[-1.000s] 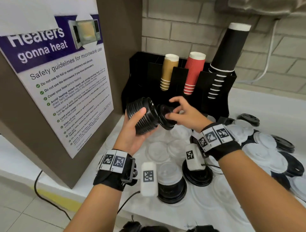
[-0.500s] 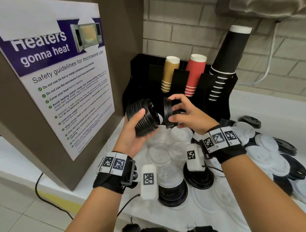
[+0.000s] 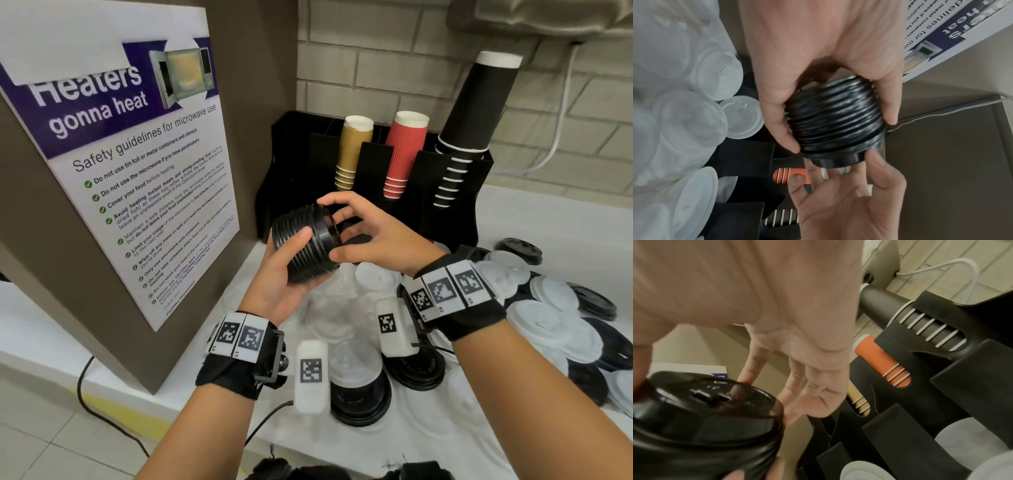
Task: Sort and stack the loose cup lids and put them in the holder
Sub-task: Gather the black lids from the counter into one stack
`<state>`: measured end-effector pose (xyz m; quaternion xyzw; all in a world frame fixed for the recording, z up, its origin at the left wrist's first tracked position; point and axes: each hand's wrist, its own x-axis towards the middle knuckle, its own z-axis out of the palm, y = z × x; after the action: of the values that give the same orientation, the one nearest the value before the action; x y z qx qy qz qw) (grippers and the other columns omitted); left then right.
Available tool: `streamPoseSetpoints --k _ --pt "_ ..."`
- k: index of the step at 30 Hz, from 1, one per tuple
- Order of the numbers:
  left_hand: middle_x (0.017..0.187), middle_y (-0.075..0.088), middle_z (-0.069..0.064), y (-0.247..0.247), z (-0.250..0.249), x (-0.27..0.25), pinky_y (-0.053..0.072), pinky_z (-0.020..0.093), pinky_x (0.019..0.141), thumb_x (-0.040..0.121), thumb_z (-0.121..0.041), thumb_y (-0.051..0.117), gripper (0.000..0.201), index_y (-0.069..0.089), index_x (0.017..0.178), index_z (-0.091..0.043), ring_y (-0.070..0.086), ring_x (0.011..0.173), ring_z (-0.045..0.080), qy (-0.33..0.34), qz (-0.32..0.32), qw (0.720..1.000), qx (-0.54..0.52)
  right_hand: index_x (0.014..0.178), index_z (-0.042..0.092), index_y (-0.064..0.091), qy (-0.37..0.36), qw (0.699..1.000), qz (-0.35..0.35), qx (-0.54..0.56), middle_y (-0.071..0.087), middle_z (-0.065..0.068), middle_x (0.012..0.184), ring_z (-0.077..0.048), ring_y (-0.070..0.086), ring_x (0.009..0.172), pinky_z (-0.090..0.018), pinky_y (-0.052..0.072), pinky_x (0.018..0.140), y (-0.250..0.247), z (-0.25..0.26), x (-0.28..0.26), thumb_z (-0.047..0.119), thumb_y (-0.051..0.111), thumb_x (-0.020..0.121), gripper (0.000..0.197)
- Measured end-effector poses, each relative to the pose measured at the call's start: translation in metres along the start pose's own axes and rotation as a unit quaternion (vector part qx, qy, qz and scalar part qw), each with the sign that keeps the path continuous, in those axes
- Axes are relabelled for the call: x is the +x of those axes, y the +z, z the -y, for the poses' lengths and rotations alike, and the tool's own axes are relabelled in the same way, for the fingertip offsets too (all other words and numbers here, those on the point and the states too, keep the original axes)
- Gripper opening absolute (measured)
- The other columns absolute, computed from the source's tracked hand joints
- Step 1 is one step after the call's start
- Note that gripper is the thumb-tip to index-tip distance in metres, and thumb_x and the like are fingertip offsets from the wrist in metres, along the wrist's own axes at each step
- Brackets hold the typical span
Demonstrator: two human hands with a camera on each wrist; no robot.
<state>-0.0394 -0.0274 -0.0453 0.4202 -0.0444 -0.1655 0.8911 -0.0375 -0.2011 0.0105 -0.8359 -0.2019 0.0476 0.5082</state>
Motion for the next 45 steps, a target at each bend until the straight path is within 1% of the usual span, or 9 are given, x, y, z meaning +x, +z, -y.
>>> streamPoseSetpoints --k 9,12,17,21,29,33,36,39,45 --pt "0.119 0.068 0.014 -0.011 0.003 0.005 0.057 0.039 0.084 0.079 -0.039 0.063 0.050 0.063 0.122 -0.014 0.067 0.106 0.025 0.003 0.006 0.998 -0.055 0.136 0.040 0.035 0.015 0.999 -0.024 -0.033 0.052 0.002 0.118 -0.015 0.063 0.099 -0.029 0.055 0.085 0.000 0.004 0.007 0.036 0.078 0.073 0.076" --pt "0.106 0.072 0.012 -0.020 0.001 0.007 0.057 0.039 0.084 0.076 -0.045 0.065 0.039 0.078 0.097 -0.015 0.069 0.098 0.025 0.031 0.003 0.994 -0.107 0.114 0.023 0.051 0.023 0.994 -0.046 -0.098 0.056 -0.001 0.111 -0.016 0.060 0.097 -0.028 0.053 0.081 0.003 0.004 0.002 0.036 0.076 0.077 0.046" --pt "0.117 0.069 0.014 -0.027 -0.004 0.013 0.051 0.047 0.094 0.075 -0.048 0.061 0.045 0.076 0.103 -0.016 0.067 0.105 0.031 0.052 -0.009 0.979 -0.196 0.097 0.023 0.051 0.130 0.868 0.294 -0.378 0.057 0.004 0.099 -0.017 0.056 0.089 -0.033 0.052 0.079 0.037 -0.012 -0.024 0.059 0.078 0.063 0.056" --pt "0.116 0.070 0.014 -0.024 -0.002 0.011 0.050 0.047 0.096 0.076 -0.048 0.062 0.041 0.079 0.098 -0.017 0.067 0.108 0.031 0.050 0.010 0.979 -0.199 0.097 0.020 0.041 0.148 0.831 0.331 -0.422 0.049 0.001 0.100 -0.020 0.053 0.083 -0.032 0.047 0.065 0.058 -0.032 -0.040 0.053 0.081 0.062 0.063" --pt "0.124 0.062 0.017 -0.025 -0.008 0.008 0.052 0.045 0.090 0.074 -0.047 0.064 0.051 0.068 0.113 -0.014 0.053 0.123 0.037 0.026 0.030 0.971 -0.235 0.102 0.027 0.038 0.101 0.920 0.193 -0.326 0.041 0.002 0.104 -0.021 0.049 0.088 -0.025 0.042 0.066 0.034 -0.025 -0.025 0.035 0.080 0.067 0.055" --pt "0.121 0.063 0.015 -0.026 -0.010 0.009 0.054 0.043 0.085 0.075 -0.046 0.063 0.046 0.072 0.106 -0.014 0.052 0.121 0.036 0.028 0.021 0.971 -0.235 0.114 0.030 0.038 0.056 0.893 0.061 -0.442 0.034 0.006 0.112 -0.017 0.040 0.099 -0.033 0.039 0.079 0.021 -0.016 -0.019 0.059 0.079 0.059 0.074" --pt "0.120 0.064 0.015 -0.026 -0.011 0.008 0.055 0.043 0.083 0.062 -0.041 0.079 0.054 0.071 0.107 -0.013 0.056 0.116 0.035 0.021 0.032 0.975 -0.221 0.112 0.028 0.047 0.051 0.903 0.193 -0.381 0.043 0.008 0.106 -0.014 0.046 0.095 -0.027 0.042 0.076 0.031 -0.012 -0.029 0.053 0.081 0.062 0.065" --pt "0.119 0.064 0.016 -0.026 -0.010 0.007 0.055 0.042 0.083 0.047 -0.038 0.091 0.072 0.068 0.110 -0.013 0.061 0.109 0.034 0.016 0.047 0.976 -0.213 0.117 0.029 0.051 0.075 0.843 0.370 -0.383 0.044 0.003 0.111 -0.019 0.047 0.101 -0.034 0.047 0.084 0.050 -0.013 -0.042 0.045 0.085 0.062 0.066" --pt "0.123 0.063 0.017 -0.026 -0.009 0.008 0.055 0.042 0.084 0.055 -0.039 0.088 0.064 0.070 0.110 -0.012 0.059 0.115 0.035 0.005 0.053 0.976 -0.210 0.132 0.037 0.040 0.078 0.778 0.447 -0.436 0.037 -0.004 0.122 -0.026 0.041 0.109 -0.046 0.048 0.087 0.064 -0.022 -0.055 0.028 0.083 0.067 0.079"
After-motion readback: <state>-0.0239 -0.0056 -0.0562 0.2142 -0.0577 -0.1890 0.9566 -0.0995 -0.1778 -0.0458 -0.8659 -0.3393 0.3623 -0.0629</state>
